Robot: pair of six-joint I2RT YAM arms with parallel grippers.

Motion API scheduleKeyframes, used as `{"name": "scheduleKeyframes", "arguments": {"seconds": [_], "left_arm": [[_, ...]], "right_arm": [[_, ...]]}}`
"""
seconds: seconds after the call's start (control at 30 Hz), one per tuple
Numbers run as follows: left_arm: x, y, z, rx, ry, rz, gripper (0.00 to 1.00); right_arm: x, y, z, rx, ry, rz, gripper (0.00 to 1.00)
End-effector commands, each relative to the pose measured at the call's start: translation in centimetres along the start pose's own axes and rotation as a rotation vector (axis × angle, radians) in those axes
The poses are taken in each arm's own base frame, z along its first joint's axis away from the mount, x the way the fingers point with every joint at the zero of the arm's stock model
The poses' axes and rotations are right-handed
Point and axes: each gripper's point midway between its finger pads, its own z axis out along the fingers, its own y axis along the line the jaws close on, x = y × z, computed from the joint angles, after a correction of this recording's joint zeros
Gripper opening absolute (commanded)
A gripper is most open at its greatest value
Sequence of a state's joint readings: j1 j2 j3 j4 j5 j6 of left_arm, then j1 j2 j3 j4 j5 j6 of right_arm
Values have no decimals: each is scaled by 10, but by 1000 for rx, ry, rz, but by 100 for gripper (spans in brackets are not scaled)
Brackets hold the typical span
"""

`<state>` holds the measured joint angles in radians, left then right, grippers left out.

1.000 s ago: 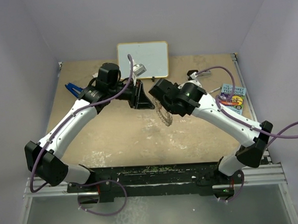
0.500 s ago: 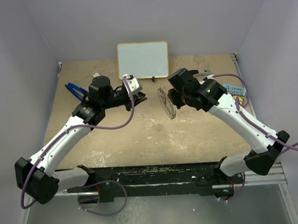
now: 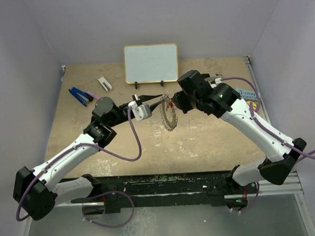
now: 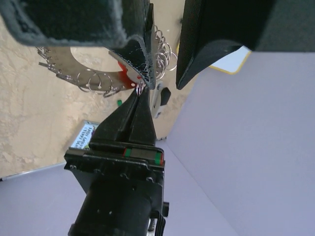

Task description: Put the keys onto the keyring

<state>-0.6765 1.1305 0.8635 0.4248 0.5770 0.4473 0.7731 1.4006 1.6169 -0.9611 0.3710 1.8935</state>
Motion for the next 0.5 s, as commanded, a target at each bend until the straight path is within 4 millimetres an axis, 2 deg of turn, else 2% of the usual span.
{"name": "scheduleKeyframes", "arguments": {"seconds": [0.0, 0.23, 0.47], "left_arm": [[-34, 9, 8, -43, -113, 60, 27], [-33, -3, 12, -8, -111, 48, 27], [-14, -2, 16, -24, -59, 55, 27]], "right_arm": [[-3, 36, -29, -127, 29, 50, 0], [-2, 41, -30, -137, 32, 43, 0], [1, 42, -32, -144, 49, 36, 0]]}}
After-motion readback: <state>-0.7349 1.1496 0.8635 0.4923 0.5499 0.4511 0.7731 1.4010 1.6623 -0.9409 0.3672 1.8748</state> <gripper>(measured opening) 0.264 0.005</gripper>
